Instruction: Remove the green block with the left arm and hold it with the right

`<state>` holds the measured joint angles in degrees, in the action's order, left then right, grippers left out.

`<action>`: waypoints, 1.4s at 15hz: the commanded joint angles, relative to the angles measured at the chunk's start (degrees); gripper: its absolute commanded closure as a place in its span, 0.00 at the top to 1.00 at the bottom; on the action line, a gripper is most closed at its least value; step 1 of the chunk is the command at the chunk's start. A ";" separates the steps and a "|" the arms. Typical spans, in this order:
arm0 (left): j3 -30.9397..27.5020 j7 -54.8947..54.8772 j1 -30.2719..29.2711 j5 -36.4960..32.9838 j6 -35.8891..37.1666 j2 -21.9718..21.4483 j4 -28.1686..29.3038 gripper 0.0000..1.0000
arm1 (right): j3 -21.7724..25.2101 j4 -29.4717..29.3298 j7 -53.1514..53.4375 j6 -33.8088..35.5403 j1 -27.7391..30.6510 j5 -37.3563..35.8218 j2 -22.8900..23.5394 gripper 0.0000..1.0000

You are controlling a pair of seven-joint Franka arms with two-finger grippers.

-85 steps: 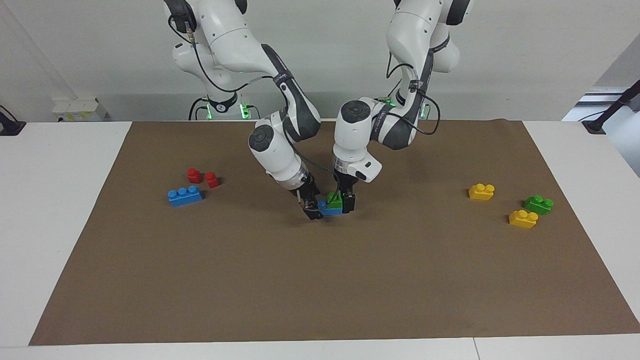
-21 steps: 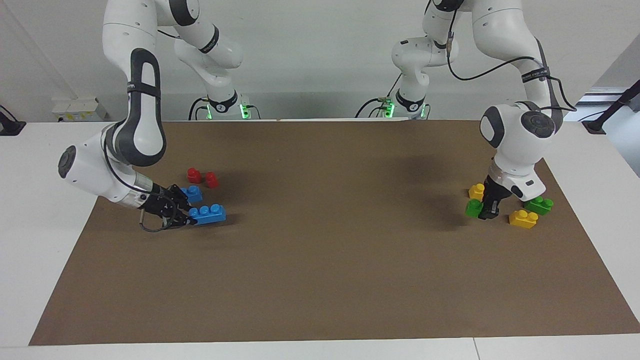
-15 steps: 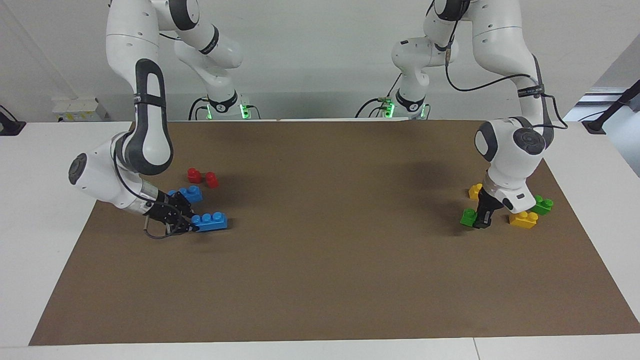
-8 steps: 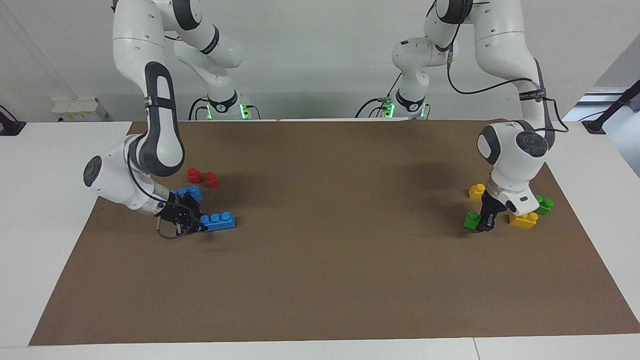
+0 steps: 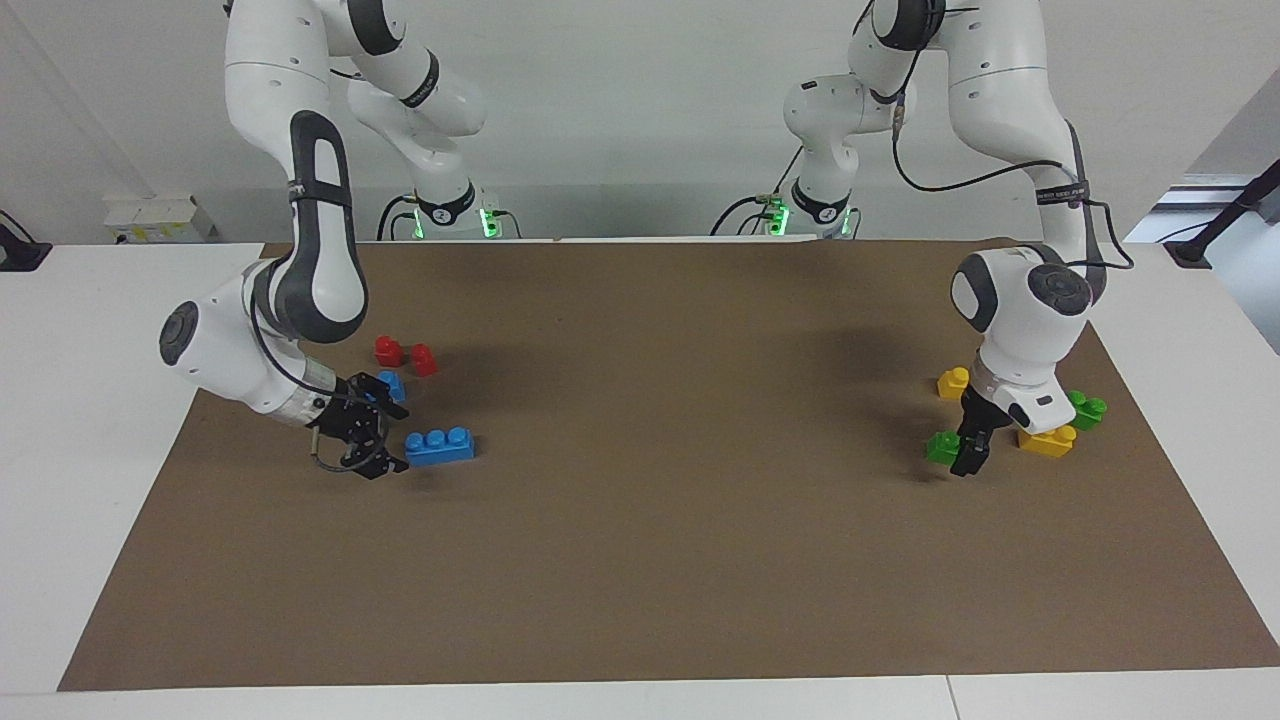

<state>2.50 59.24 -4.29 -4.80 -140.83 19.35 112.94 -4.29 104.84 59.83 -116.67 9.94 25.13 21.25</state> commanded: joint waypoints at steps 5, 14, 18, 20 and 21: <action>0.40 -4.65 0.07 0.66 2.92 -2.82 -0.70 1.00 | -0.63 -7.09 -8.98 11.96 0.17 -12.02 -7.00 1.00; 0.67 -26.35 0.51 0.58 23.13 -8.27 -8.17 1.00 | -0.90 -13.61 -37.31 29.11 -2.37 -18.36 -16.05 1.00; 1.02 -31.10 0.60 0.49 27.09 -11.08 -8.26 1.00 | -0.99 -13.61 -40.57 32.55 -4.13 -20.02 -19.84 1.00; 1.89 -35.84 0.51 0.58 32.69 -12.14 -10.53 1.00 | -1.08 -13.87 -43.99 32.38 -4.14 -21.17 -20.02 1.00; 1.98 -38.56 0.51 0.66 36.03 -12.32 -12.54 1.00 | -1.08 -13.88 -46.10 31.95 -4.22 -21.61 -20.02 1.00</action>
<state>4.36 25.76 -4.00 -4.79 -111.12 8.35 103.38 -5.06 90.86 18.15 -84.52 5.39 5.09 1.18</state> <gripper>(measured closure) 0.000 0.000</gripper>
